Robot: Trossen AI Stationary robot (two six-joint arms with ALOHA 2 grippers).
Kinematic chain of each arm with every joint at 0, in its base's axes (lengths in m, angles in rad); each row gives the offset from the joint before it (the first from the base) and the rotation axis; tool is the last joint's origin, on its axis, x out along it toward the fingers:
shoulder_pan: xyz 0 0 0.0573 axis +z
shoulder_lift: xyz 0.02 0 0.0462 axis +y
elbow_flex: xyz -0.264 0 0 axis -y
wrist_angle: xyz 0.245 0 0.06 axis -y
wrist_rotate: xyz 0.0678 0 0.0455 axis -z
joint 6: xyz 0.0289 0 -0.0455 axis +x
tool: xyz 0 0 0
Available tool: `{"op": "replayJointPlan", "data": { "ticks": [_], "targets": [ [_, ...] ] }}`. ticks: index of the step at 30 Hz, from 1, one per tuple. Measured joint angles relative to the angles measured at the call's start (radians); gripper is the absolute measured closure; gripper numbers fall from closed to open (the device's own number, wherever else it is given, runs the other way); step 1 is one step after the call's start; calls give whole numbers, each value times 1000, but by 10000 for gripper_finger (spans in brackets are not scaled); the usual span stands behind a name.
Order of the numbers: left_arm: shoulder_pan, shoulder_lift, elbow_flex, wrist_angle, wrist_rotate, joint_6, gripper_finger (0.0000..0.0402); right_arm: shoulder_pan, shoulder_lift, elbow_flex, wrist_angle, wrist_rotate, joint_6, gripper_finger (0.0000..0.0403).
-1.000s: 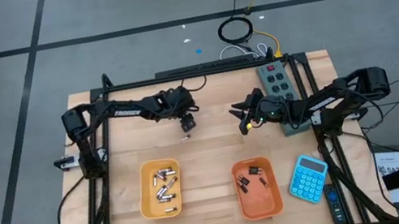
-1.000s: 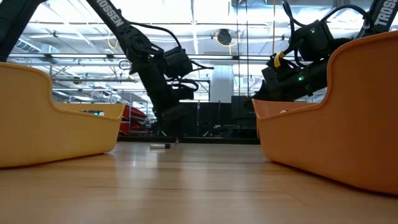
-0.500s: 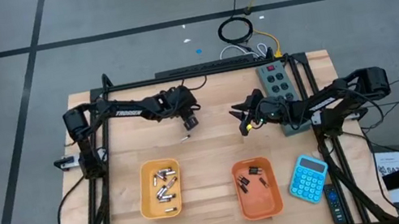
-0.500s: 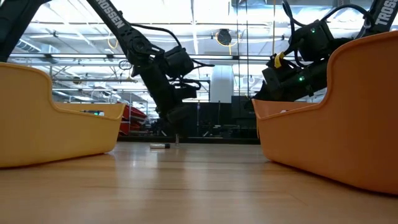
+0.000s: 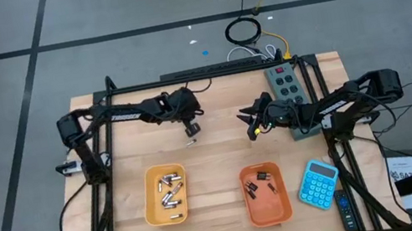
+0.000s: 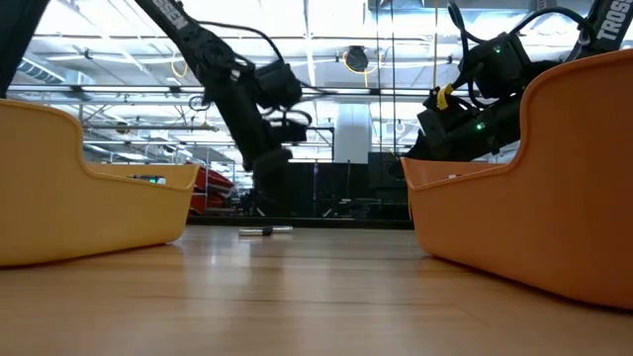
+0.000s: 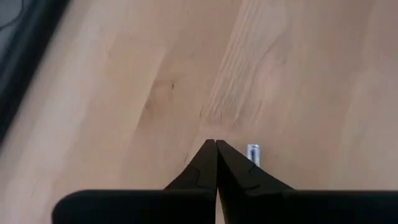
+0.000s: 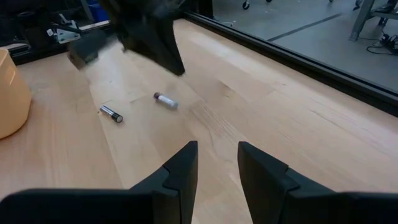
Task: Sort batteries
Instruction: Put the silver battery into the yellow bin
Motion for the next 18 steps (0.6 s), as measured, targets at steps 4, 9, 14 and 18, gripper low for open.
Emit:
{"op": "replayJointPlan", "data": {
  "ticks": [4, 9, 14, 18],
  "targets": [
    [-6, -65, 1, -44, 8, 9, 399, 0, 0, 0, 0, 0, 0, 298],
    [-10, -135, 2, -79, 47, 22, 400, 0, 0, 0, 1, 0, 7, 298],
    [-47, -127, 2, -130, 224, -57, 374, 0, 0, 0, 18, 0, 13, 298],
    [-206, -66, 1, -161, 183, -30, 299, 0, 0, 0, 18, 0, 14, 298]
  ]
}}
